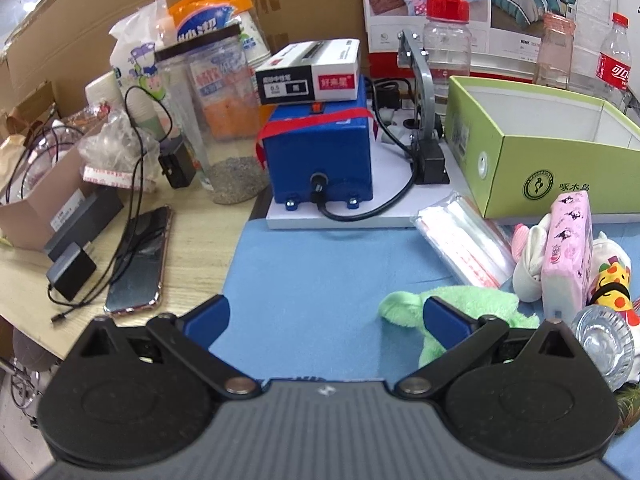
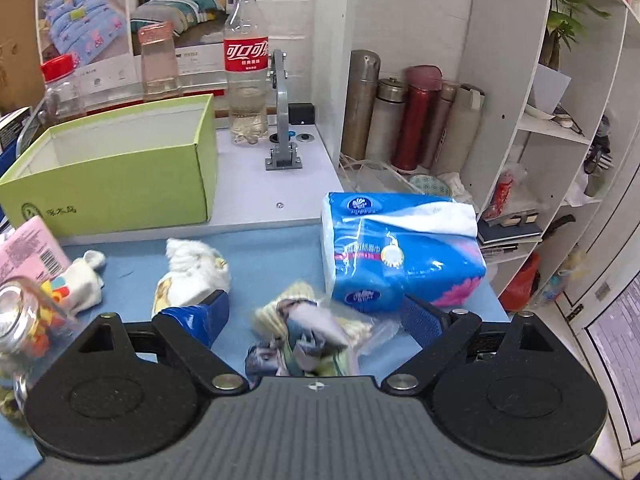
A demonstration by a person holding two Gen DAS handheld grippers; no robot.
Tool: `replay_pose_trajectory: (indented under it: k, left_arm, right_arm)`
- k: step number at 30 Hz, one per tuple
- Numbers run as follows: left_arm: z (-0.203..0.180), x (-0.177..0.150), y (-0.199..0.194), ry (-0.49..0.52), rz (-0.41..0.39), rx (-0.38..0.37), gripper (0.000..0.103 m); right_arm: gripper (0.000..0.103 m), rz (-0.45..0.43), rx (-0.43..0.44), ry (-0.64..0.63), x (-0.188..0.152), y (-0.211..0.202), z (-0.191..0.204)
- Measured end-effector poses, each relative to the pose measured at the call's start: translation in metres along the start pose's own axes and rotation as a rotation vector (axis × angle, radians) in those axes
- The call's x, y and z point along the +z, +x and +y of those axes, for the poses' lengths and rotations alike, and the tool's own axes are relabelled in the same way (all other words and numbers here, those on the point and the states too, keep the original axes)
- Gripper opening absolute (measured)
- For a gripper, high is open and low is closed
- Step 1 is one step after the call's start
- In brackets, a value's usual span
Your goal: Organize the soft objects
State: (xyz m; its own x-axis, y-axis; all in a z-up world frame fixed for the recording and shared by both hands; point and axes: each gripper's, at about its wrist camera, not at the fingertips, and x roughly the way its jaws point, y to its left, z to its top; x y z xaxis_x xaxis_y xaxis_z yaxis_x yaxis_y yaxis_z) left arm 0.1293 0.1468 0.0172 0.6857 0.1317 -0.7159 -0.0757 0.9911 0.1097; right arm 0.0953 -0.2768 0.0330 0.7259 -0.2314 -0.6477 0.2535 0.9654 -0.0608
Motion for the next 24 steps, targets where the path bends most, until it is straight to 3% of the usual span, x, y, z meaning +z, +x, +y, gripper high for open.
replay_pose_trajectory:
  k: [3,7,11,16,17,21,24]
  left_arm:
    - [0.001,-0.002,0.011,-0.027,0.03,-0.021,0.102]
    - [-0.002,-0.004,0.019,-0.019,0.043,-0.028,0.102]
    - [0.0,-0.008,0.022,-0.025,0.053,-0.024,0.102]
    - [0.001,-0.007,0.026,-0.036,0.068,-0.024,0.102]
    - [0.0,-0.007,0.025,-0.037,0.069,-0.023,0.102]
    - [-0.004,-0.007,0.022,-0.024,0.062,-0.018,0.102]
    - [-0.002,-0.007,0.022,-0.029,0.066,-0.018,0.102]
  right_arm:
    - [0.08,0.039,0.085,0.079,-0.018,0.005,-0.002]
    - [0.08,0.053,0.125,0.148,-0.035,0.023,-0.004]
    - [0.08,0.09,0.301,0.281,-0.062,0.019,-0.012]
    - [0.08,0.126,0.558,0.359,-0.087,-0.004,-0.006]
    - [0.08,0.124,0.577,0.366,-0.089,-0.01,-0.005]
    - [0.08,0.024,0.433,0.306,-0.066,-0.03,-0.011]
    - [0.08,-0.01,0.348,0.24,-0.031,-0.019,-0.01]
